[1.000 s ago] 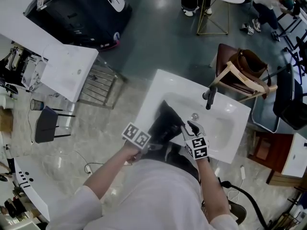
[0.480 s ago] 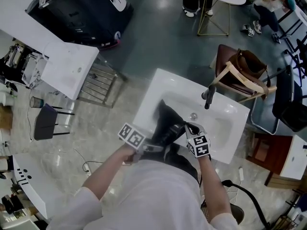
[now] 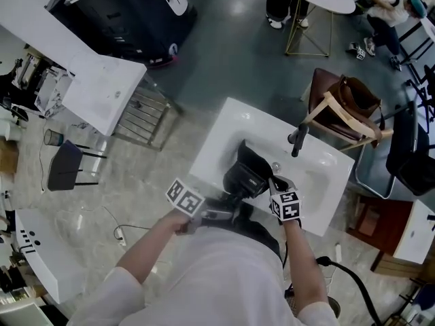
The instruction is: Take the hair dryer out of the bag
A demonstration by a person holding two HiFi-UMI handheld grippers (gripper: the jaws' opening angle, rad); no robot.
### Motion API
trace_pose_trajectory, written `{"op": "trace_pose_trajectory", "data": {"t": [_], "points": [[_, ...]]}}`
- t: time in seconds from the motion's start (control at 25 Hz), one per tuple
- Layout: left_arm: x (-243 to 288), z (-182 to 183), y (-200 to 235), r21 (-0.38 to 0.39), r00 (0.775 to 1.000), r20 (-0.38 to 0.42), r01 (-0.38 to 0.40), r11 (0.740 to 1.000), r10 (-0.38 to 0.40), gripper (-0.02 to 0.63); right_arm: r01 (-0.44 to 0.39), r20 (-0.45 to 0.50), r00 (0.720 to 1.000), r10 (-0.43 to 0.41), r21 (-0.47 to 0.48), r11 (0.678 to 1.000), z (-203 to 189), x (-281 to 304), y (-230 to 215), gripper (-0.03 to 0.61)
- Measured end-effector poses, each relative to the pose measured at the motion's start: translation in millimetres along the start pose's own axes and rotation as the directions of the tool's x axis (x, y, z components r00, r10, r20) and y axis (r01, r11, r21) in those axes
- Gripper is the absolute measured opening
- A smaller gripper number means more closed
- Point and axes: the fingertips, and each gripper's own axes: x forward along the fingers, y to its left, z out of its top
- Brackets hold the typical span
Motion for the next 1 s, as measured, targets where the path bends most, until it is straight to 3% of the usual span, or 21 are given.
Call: {"op": "trace_pose_trajectory", "data": {"t": [0.28,0.6,0.84,1.0], "points": [[-5.1,12.9,-7.2,0.014,0.991,0.133,-0.011,1.0,0.009,0.238,-0.026,-0.005,1.0,0.026,-0.024,0.999,-6.2,-4.8,8.9,0.02],[-16.8,17.3,-9.4,0.003,0.964,0.264,-0.044,0.999,0.042,0.238,-0.081,-0.033,0.996,0.08,-0.034,0.996,-20.8,-17.5,29.5,0.031],[-25.0,18.8,-14.0,0.028,0.957,0.29,-0.032,0.999,0.023,0.238,-0.132,0.03,0.991,0.133,-0.033,0.991,-9.8,-37.0,62.0,0.072],[-31.1,25.5,-15.9,0.051,0.954,0.298,-0.007,0.999,-0.008,0.238,-0.106,0.104,0.989,0.107,-0.008,0.994,5.9,-52.8,72.7,0.138]]}}
